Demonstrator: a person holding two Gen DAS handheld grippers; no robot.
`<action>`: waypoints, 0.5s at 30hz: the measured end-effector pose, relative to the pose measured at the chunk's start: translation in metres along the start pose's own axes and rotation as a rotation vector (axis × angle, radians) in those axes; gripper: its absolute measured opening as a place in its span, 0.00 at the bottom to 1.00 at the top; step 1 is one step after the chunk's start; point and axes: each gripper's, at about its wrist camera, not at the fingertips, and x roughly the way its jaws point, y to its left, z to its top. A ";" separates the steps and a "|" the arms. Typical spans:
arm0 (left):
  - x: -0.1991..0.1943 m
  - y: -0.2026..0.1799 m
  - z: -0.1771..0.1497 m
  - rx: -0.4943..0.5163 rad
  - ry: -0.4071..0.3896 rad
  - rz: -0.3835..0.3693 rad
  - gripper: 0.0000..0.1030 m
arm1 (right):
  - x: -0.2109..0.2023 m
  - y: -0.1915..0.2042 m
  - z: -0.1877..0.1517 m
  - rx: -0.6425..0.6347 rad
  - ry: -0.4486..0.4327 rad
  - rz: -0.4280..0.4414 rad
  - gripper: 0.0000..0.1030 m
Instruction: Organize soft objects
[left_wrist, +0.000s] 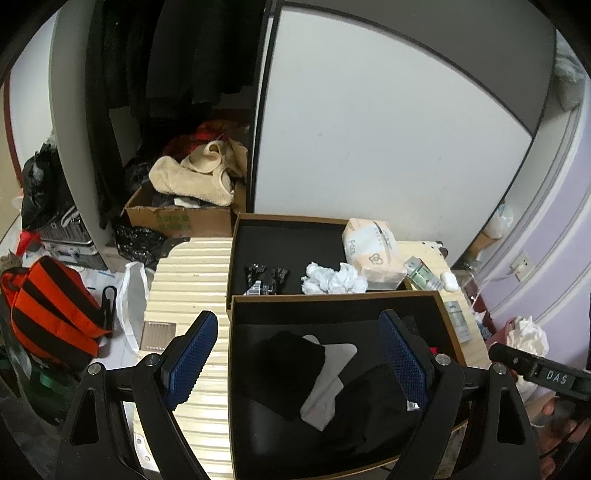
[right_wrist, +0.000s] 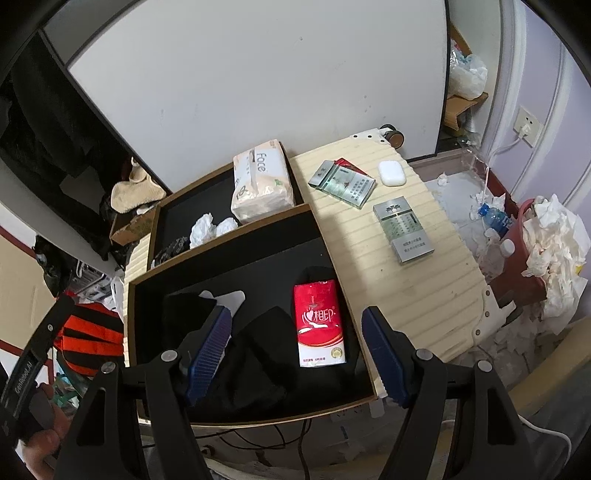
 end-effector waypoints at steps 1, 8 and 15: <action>0.001 0.001 0.000 -0.006 0.005 0.000 0.84 | 0.001 0.000 0.000 -0.004 0.000 -0.008 0.69; 0.005 0.012 0.003 -0.046 0.020 0.015 0.84 | 0.007 0.003 -0.003 -0.019 0.020 -0.023 0.69; 0.001 0.012 0.004 -0.032 -0.005 0.035 0.84 | 0.008 0.005 -0.004 -0.034 0.024 -0.033 0.69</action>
